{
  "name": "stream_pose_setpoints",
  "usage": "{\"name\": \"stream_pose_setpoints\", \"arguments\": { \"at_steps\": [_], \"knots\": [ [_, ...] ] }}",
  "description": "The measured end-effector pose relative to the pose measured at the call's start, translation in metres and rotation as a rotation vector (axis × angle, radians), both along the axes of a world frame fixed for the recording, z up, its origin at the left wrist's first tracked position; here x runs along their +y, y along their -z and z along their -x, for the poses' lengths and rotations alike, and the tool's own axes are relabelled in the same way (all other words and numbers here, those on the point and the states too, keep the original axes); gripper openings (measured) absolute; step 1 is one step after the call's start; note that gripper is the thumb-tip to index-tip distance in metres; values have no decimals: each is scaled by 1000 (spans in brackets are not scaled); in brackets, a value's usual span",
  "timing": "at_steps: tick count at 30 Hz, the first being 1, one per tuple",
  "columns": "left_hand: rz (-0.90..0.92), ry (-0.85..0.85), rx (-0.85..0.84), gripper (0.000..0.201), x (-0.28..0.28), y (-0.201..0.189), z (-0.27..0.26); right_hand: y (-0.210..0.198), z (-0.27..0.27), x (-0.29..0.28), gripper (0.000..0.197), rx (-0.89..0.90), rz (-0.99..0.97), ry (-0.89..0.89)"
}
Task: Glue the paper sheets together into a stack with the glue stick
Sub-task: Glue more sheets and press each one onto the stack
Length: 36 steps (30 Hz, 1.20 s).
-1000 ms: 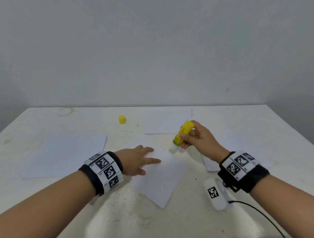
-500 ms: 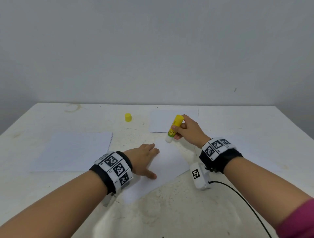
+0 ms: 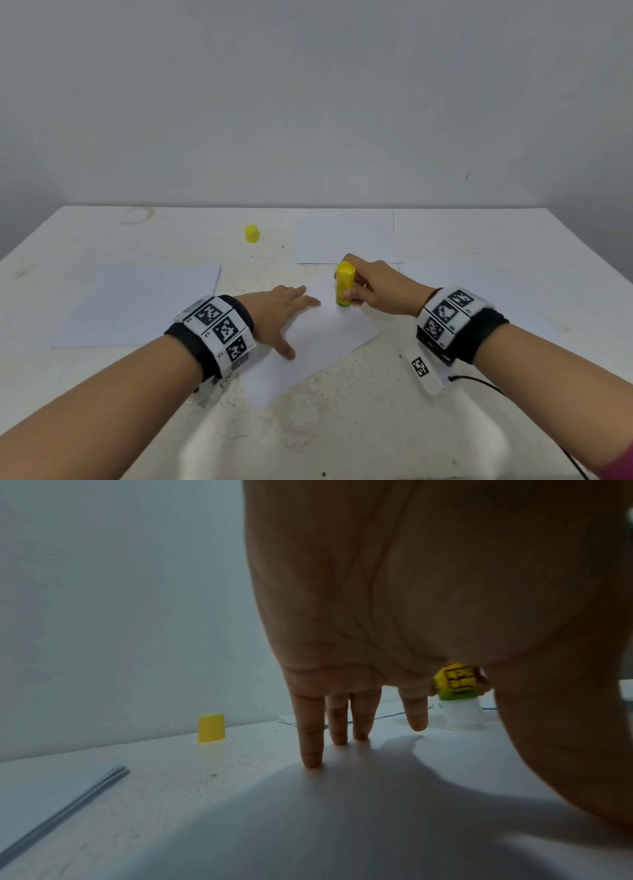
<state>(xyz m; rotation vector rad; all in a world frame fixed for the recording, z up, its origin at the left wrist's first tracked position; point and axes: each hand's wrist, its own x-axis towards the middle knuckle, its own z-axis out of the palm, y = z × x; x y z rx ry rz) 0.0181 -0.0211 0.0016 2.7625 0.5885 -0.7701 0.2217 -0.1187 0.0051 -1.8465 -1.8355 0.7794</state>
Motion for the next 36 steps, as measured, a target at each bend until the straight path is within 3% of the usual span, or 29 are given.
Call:
{"name": "stream_pose_setpoints", "arguments": {
  "at_steps": [4, 10, 15, 18, 23, 27, 36],
  "knots": [
    [-12, 19, 21, 98, 1, -2, -1, 3, -10, -23, 14, -5, 15, -40],
    [-57, 49, 38, 77, 2, -6, -1, -3, -17, -36, 27, -2, 51, -45],
    [-168, 6, 6, 67, -7, -6, -3, -14, -33, -24, 16, 450, -147, 282],
    [-211, 22, -18, 70, -13, -6, -4, -18, -34, -12, 15, 528, -220, 361],
    [-133, 18, -80, 74, -18, 0, -5, -14, -27, 8, 21, 507, -222, 400],
    [-218, -1, -48, 68, -17, -3, -4, -8, -20, 25, 23, 439, -165, 388],
    [-179, -50, -88, 75, -9, 3, 10, 3, 19, 61, 23, 276, -120, 237]
  ]
}}
